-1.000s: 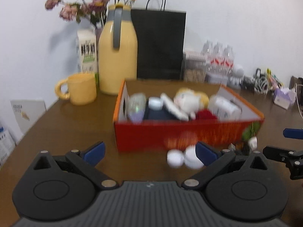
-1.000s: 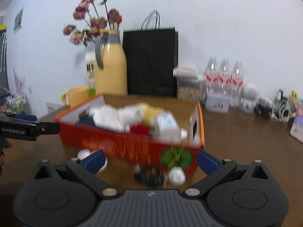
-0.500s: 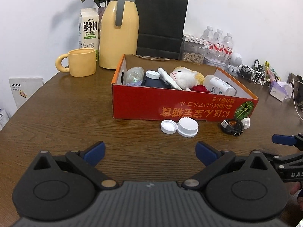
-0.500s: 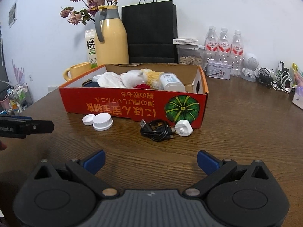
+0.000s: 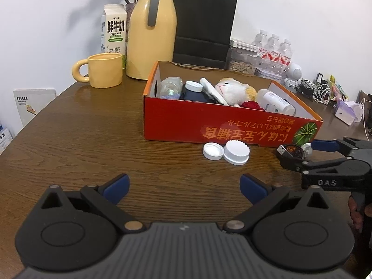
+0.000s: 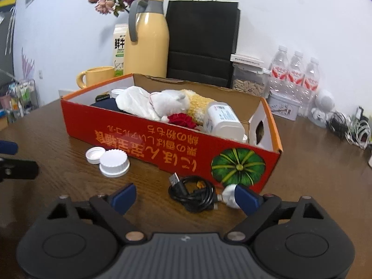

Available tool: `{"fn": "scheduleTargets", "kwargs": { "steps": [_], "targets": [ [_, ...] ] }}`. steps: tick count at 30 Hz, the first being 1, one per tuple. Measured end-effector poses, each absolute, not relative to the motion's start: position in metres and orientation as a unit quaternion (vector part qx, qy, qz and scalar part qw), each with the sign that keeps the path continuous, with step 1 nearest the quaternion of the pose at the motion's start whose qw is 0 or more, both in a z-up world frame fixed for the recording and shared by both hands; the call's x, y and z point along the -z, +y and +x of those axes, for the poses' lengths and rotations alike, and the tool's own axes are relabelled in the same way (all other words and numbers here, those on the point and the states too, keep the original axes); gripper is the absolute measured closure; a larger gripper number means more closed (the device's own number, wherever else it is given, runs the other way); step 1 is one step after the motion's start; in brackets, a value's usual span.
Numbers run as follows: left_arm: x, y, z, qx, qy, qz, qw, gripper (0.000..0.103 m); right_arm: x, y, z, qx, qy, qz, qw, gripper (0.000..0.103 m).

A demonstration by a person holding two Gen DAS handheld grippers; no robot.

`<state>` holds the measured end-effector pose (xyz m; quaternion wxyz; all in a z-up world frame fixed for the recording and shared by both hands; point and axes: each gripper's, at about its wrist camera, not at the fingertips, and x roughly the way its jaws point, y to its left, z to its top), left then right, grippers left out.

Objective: Organize objects
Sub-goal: 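Grasp the black USB cable with the right tool while the left tool grasps a ribbed white cap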

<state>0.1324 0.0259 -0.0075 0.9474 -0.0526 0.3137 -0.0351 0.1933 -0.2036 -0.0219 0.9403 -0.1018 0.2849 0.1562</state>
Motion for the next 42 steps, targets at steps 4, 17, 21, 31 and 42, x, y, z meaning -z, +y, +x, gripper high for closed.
{"fn": "scheduleTargets", "kwargs": {
  "steps": [4, 17, 21, 31, 42],
  "targets": [
    [0.007, 0.028, 0.133, 0.032, 0.313, -0.054, 0.948, 0.000, 0.028, -0.201, 0.203, -0.159, 0.296, -0.117, 0.935, 0.042],
    [0.009, 0.027, 0.138, 0.029, 0.315, -0.052, 0.947, 0.000, 0.027, -0.202, 0.192, -0.168, 0.268, -0.122, 0.941, 0.056],
    [0.010, 0.025, 0.143, 0.028, 0.315, -0.049, 0.948, 0.000, 0.019, -0.209, 0.180, -0.170, 0.247, -0.090, 0.950, 0.056],
    [0.010, 0.001, 0.158, 0.062, 0.303, -0.033, 0.950, 0.001, 0.016, -0.219, 0.161, -0.153, 0.223, -0.050, 0.962, 0.056],
    [0.010, -0.037, 0.176, 0.109, 0.303, 0.002, 0.947, 0.065, 0.021, -0.222, 0.162, -0.147, 0.224, -0.042, 0.963, 0.056]
  ]
}}
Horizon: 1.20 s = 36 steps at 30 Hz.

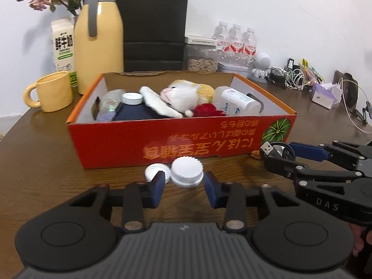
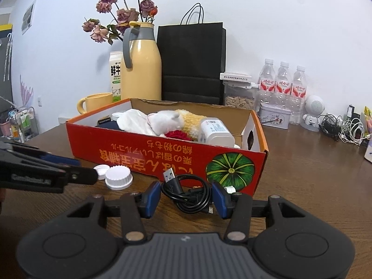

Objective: Organize objects
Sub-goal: 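Grasp the black USB cable with the right tool while the left tool grasps a ribbed white cap, then carry the ribbed cap and USB cable into the box and open both tools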

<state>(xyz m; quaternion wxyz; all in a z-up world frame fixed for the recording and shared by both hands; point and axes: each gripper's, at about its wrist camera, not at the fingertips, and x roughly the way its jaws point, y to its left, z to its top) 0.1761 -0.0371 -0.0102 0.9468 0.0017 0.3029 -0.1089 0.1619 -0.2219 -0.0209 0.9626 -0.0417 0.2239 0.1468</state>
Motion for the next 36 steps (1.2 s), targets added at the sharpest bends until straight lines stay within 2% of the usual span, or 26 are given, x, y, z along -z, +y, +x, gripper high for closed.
{"fn": "scheduleTargets", "kwargs": {
  "steps": [17, 36],
  "targets": [
    [0.025, -0.057, 0.215, 0.090, 0.338, 0.001, 0.937, 0.065, 0.020, -0.226, 0.162, -0.154, 0.223, -0.027, 0.962, 0.056],
    [0.008, -0.052, 0.179, 0.105, 0.280, -0.008, 0.954, 0.066, 0.019, -0.226, 0.159, -0.152, 0.215, -0.026, 0.964, 0.056]
  ]
}}
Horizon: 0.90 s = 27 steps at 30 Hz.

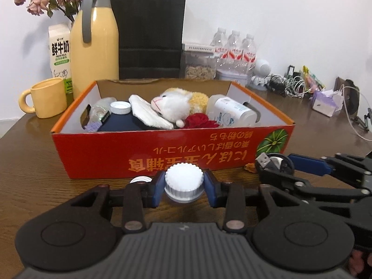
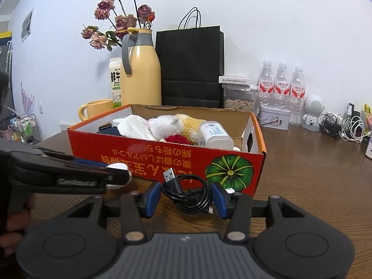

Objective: Organize objects
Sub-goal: 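Carry the ribbed cap and USB cable into the box and open both tools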

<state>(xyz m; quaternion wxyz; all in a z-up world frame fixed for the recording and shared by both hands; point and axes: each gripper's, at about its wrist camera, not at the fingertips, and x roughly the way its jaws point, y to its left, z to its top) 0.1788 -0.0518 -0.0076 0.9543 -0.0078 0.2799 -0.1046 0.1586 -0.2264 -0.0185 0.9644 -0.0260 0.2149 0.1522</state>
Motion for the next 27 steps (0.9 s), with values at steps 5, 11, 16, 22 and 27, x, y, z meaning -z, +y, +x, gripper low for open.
{"fn": "scheduleTargets", "kwargs": {
  "steps": [5, 11, 16, 22, 27],
  "targets": [
    [-0.009, -0.040, 0.165, 0.102, 0.256, -0.006, 0.961, 0.066, 0.012, -0.228, 0.154, -0.163, 0.205, -0.019, 0.965, 0.056],
    [-0.026, -0.033, 0.161, 0.096, 0.231, 0.003, 0.968, 0.066, -0.002, -0.225, 0.154, -0.166, 0.190, -0.020, 0.967, 0.056],
    [-0.039, -0.029, 0.169, 0.085, 0.211, 0.012, 0.974, 0.066, -0.016, -0.216, 0.162, -0.170, 0.174, -0.033, 0.969, 0.056],
    [-0.056, -0.020, 0.204, 0.058, 0.201, 0.019, 0.978, 0.066, -0.042, -0.200, 0.192, -0.164, 0.151, -0.052, 0.973, 0.056],
    [-0.066, -0.013, 0.232, 0.039, 0.199, 0.015, 0.979, 0.066, -0.057, -0.187, 0.225, -0.165, 0.162, -0.060, 0.971, 0.056]
  ]
}}
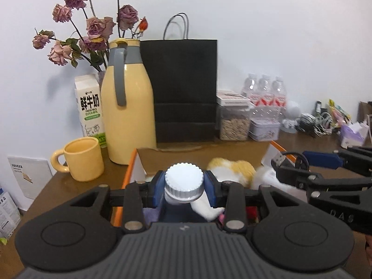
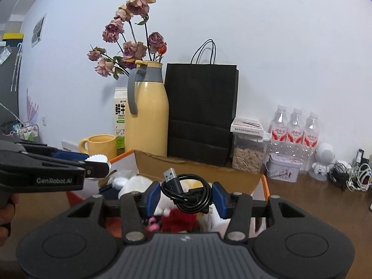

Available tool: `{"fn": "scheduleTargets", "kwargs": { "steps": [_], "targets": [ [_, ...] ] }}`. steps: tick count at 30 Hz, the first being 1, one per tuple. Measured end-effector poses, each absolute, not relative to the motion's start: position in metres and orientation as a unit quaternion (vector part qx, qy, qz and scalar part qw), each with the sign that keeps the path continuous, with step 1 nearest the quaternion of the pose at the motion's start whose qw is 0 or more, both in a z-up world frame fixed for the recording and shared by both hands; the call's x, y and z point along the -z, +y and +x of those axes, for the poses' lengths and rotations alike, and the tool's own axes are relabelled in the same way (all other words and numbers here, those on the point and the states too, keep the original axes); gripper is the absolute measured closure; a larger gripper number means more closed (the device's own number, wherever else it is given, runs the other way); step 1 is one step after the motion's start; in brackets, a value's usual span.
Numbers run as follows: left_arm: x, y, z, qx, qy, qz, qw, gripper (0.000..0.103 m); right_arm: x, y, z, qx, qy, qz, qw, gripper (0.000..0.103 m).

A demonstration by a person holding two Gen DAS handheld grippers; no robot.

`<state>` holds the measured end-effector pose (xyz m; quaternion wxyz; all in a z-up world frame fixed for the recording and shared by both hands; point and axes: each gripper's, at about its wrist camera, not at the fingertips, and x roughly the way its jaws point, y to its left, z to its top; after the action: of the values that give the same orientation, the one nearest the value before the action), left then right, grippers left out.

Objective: Organize objects
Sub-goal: 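Carry the ribbed cap and USB cable into the box and open both tools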

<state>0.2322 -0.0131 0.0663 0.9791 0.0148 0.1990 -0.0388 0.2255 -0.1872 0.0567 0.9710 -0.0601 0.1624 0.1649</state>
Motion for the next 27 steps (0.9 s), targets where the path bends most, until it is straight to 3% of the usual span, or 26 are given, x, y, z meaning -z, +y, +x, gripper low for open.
{"fn": "scheduleTargets", "kwargs": {
  "steps": [16, 17, 19, 20, 23, 25, 27],
  "targets": [
    [-0.053, -0.010, 0.288, 0.008, 0.239, 0.000, 0.971, 0.064, -0.031, -0.175, 0.297, -0.137, 0.250, -0.048, 0.957, 0.055],
    [-0.053, -0.009, 0.287, 0.007, 0.238, 0.001, 0.971, 0.058, -0.031, -0.176, 0.297, -0.136, 0.249, -0.046, 0.958, 0.053],
    [-0.052, -0.007, 0.287, 0.002, 0.235, 0.000, 0.972, 0.037, -0.032, -0.179, 0.295, -0.131, 0.244, -0.041, 0.960, 0.029],
    [-0.051, -0.006, 0.286, -0.002, 0.233, -0.001, 0.972, 0.021, -0.033, -0.180, 0.294, -0.130, 0.240, -0.039, 0.961, 0.024],
    [-0.052, -0.006, 0.283, -0.009, 0.220, -0.001, 0.975, 0.000, -0.036, -0.182, 0.292, -0.127, 0.236, -0.039, 0.963, 0.014],
    [-0.052, -0.005, 0.281, -0.015, 0.219, -0.002, 0.976, 0.000, -0.036, -0.183, 0.292, -0.126, 0.235, -0.037, 0.963, 0.000],
    [-0.053, -0.005, 0.282, -0.017, 0.224, -0.002, 0.974, 0.000, -0.035, -0.183, 0.292, -0.123, 0.236, -0.037, 0.963, 0.000]
  ]
}}
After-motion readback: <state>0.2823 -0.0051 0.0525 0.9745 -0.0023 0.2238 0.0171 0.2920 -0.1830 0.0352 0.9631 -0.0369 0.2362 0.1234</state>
